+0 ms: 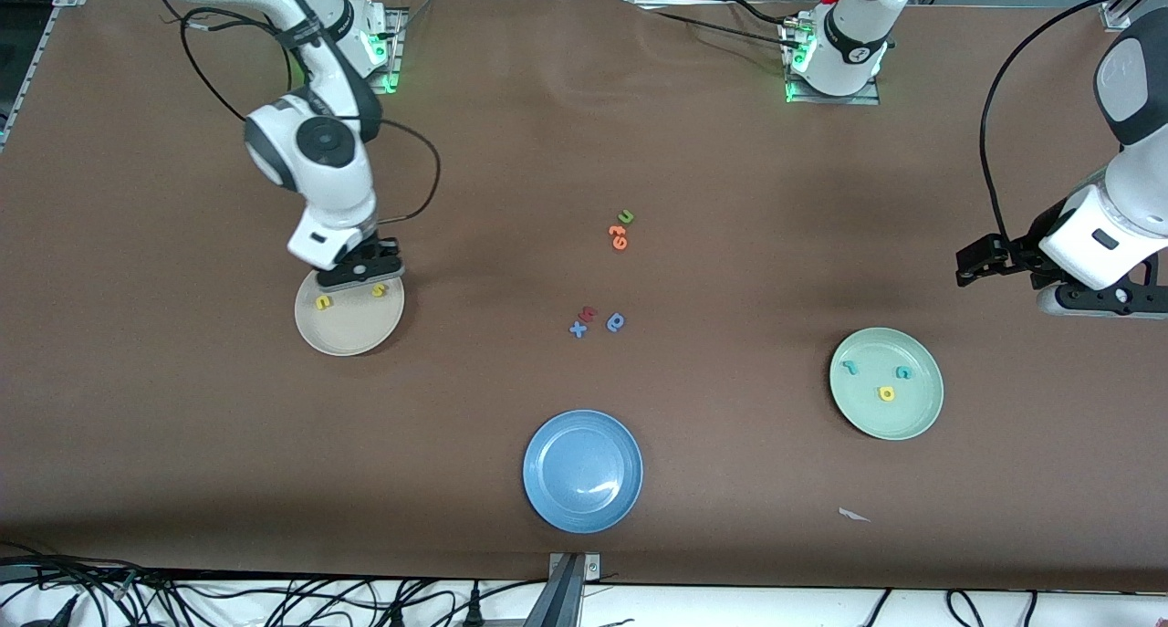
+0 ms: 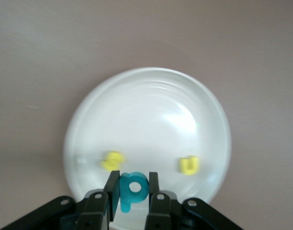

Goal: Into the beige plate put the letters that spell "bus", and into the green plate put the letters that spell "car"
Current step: 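Lower the cyan b onto the white plate and open the right gripper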

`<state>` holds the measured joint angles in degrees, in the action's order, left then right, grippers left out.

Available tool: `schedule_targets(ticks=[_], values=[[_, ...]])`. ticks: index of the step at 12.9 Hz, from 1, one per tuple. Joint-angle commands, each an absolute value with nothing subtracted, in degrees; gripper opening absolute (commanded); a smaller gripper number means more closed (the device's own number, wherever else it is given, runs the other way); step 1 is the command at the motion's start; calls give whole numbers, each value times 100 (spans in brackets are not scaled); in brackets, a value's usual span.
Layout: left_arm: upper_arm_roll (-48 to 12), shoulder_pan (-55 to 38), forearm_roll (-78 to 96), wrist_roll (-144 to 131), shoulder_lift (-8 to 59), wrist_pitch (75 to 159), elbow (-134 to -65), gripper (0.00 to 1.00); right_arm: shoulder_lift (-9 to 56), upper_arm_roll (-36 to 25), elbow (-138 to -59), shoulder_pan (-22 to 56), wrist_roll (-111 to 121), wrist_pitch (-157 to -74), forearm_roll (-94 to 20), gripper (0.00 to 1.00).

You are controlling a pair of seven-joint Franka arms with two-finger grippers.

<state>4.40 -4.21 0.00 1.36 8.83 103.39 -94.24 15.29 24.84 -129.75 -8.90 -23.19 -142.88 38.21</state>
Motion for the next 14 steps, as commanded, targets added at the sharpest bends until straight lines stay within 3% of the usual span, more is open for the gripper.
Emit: schedule_targets(ticks=[1, 2, 4, 8, 9, 11, 14], values=[[404, -360, 9, 272, 853, 10301, -9448, 100, 1424, 2330, -13043, -958, -1960, -14335, 3858, 19], [404, -360, 9, 272, 861, 10301, -9440, 100, 1433, 2329, -13043, -958, -2021, -14335, 3841, 30], [404, -360, 9, 272, 879, 10301, -9439, 100, 1433, 2329, -13034, -958, -2021, -14344, 3675, 63], [404, -360, 9, 272, 879, 10301, -9439, 100, 1433, 2338, -12920, -958, -1986, -14300, 2936, 88], [404, -352, 9, 264, 879, 10301, -9439, 100, 1415, 2347, -12920, -958, -1986, -14291, 2857, 99], [404, -352, 9, 272, 879, 10301, -9439, 100, 1328, 2416, -12798, -949, -1978, -13968, 2472, 99], [404, -352, 9, 272, 879, 10301, -9439, 100, 1275, 2619, -11868, -914, -1917, -12512, 2084, 99]])
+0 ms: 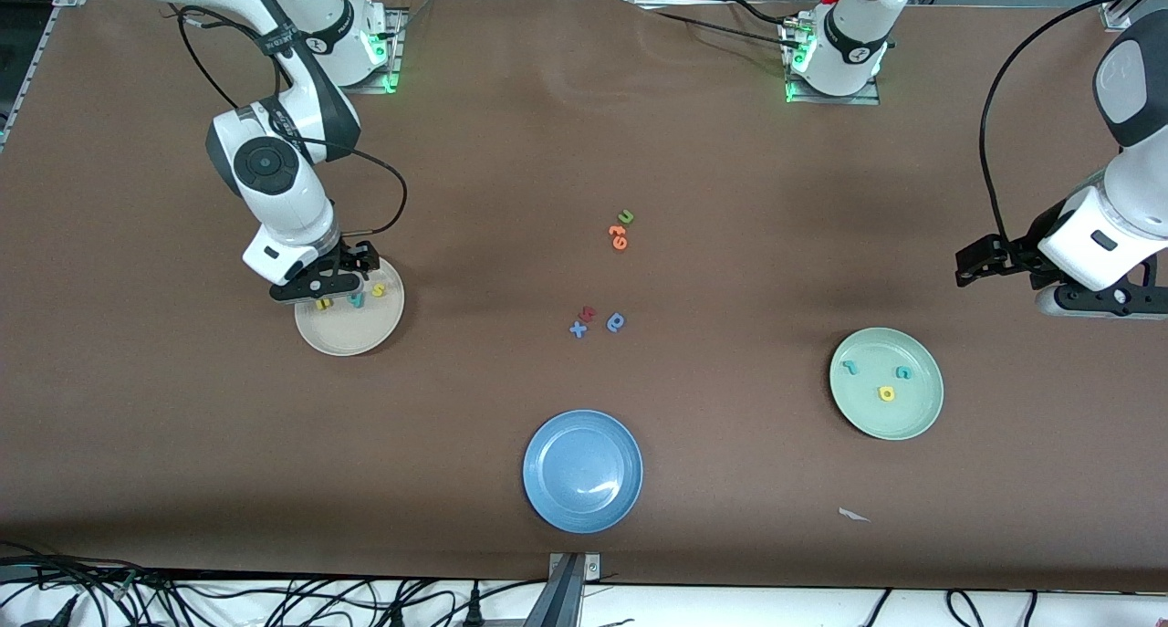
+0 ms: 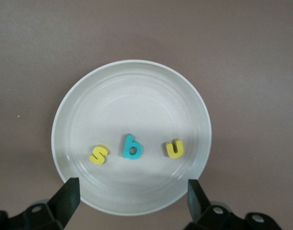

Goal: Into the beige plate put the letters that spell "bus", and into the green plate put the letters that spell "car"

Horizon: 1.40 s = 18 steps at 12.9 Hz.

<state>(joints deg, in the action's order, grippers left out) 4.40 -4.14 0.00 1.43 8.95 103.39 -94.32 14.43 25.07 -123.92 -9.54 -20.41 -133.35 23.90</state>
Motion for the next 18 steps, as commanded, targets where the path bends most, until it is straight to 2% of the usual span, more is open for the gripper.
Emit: schedule_targets(ticks=[1, 5, 8, 12, 15, 16, 18], values=[[404, -352, 9, 272, 879, 10301, -9439, 100, 1222, 2619, -11569, -871, -1768, -12054, 1892, 99], [404, -352, 9, 272, 879, 10301, -9439, 100, 1116, 2523, -10208, -817, -803, -10262, 1302, 99], [404, -352, 9, 272, 879, 10301, -9439, 100, 994, 1962, -9432, -817, -125, -9214, 451, 99], [404, -352, 9, 272, 879, 10301, -9439, 100, 809, 751, -9044, -406, 447, -8736, -263, 99], [404, -352, 9, 272, 879, 10301, -9439, 100, 773, -242, -8737, 252, 1089, -8728, 7, 99], [404, -352, 9, 272, 879, 10301, -9439, 100, 773, -437, -8649, 403, 1090, -8719, 61, 99], [404, -352, 9, 272, 879, 10301, -9439, 100, 791, -439, -8604, 387, 1081, -8640, 62, 99]])
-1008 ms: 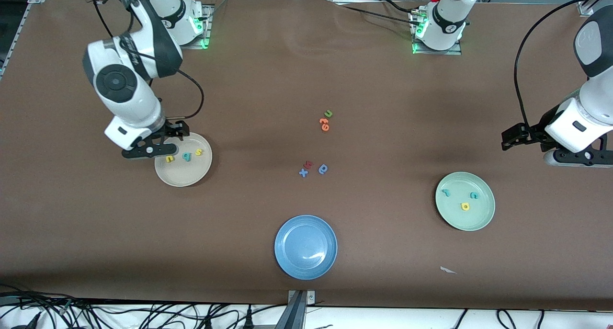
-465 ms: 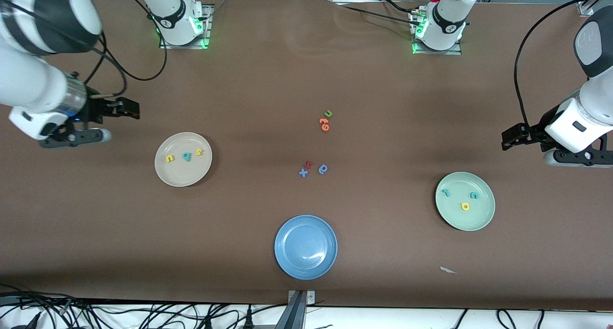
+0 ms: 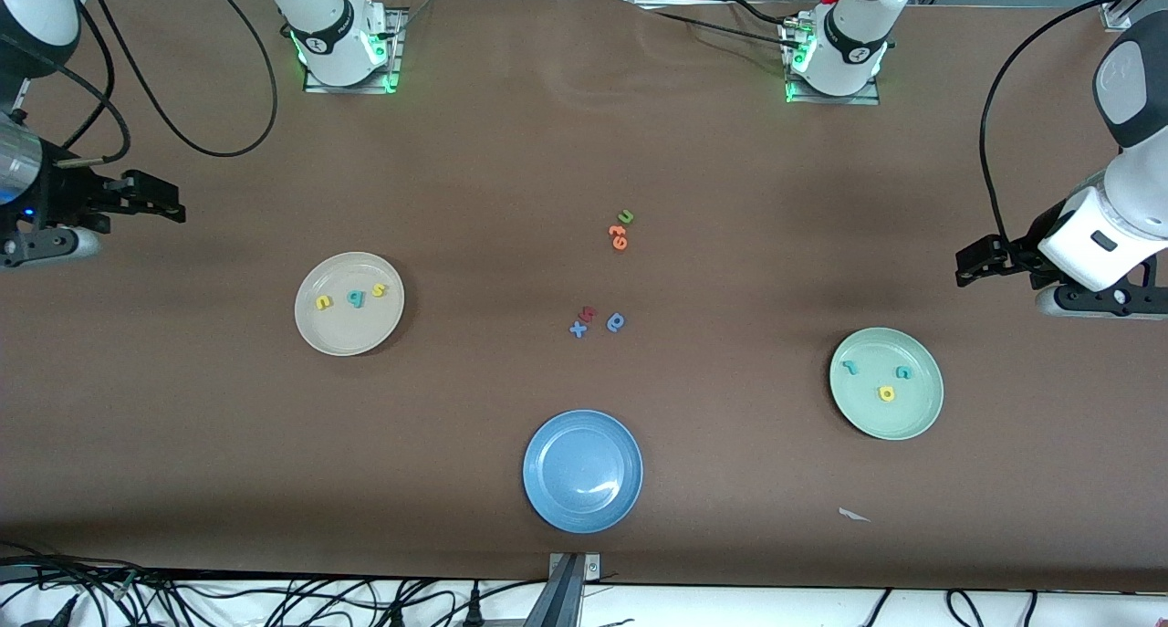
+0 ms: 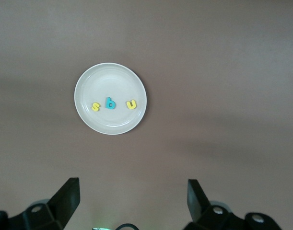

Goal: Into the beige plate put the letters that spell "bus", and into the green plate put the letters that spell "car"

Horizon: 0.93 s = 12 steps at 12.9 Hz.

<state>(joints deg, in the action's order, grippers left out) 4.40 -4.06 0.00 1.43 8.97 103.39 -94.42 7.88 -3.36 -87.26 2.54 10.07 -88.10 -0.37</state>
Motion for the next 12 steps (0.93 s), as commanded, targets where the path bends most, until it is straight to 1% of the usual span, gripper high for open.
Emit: schedule_targets(ticks=[1, 3, 5, 12], values=[[404, -352, 9, 272, 879, 10301, -9439, 100, 791, -448, -8578, 387, 1081, -8640, 44, 99], [404, -352, 9, 272, 879, 10301, -9448, 100, 826, -431, -8578, 448, 1055, -8631, 9, 99], [404, -352, 9, 272, 879, 10301, -9448, 100, 896, -396, -8596, 492, 976, -8351, -17, 99], [404, -343, 9, 272, 879, 10301, -9448, 100, 896, -448, -8543, 475, 1072, -8402, 44, 99]])
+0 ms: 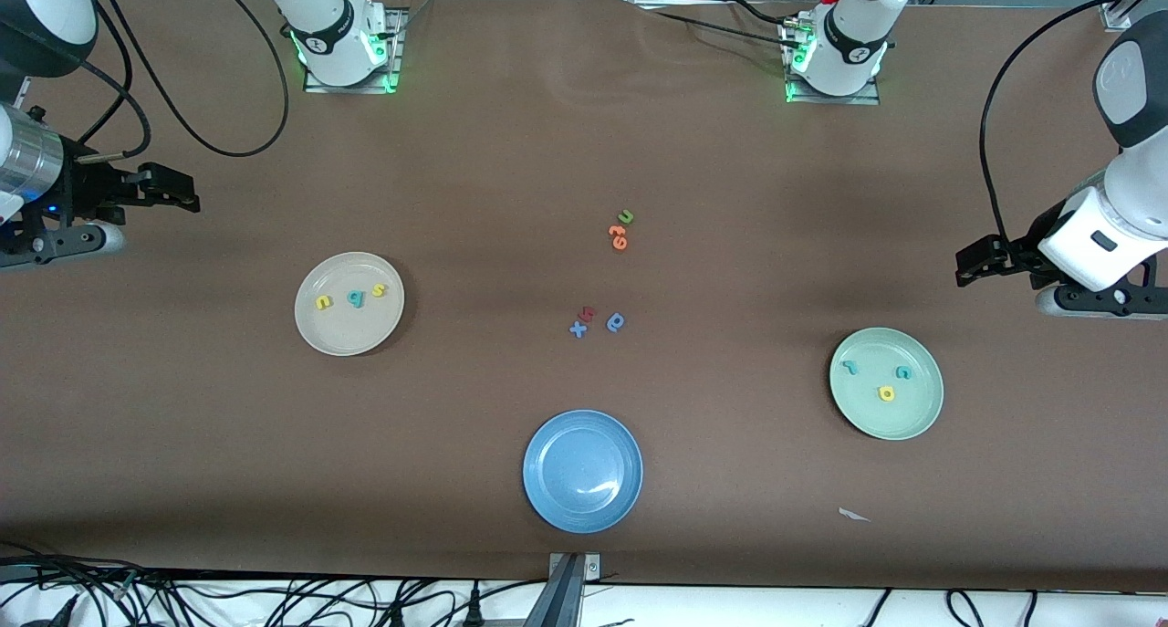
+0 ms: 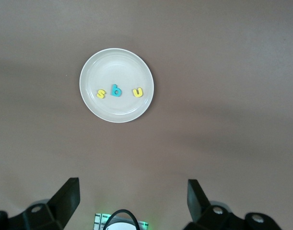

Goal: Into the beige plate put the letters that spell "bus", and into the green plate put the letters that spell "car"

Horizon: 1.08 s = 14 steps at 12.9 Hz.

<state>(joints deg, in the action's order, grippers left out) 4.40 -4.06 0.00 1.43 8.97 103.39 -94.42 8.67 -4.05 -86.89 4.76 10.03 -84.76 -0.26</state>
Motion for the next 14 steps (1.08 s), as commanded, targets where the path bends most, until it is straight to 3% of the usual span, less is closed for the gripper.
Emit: schedule_targets(ticks=[1, 4, 7, 14], values=[[404, -351, 9, 272, 879, 10301, -9448, 100, 896, -457, -8526, 440, 1055, -8402, 35, 100], [404, -316, 9, 272, 879, 10301, -9448, 100, 879, -501, -8508, 439, 1020, -8420, 70, 100], [404, -316, 9, 272, 896, 10301, -9448, 100, 975, -606, -8007, 422, 1037, -8341, 70, 100], [404, -316, 9, 272, 896, 10301, -9440, 100, 1037, -606, -7998, 457, 1037, -8297, 273, 100]])
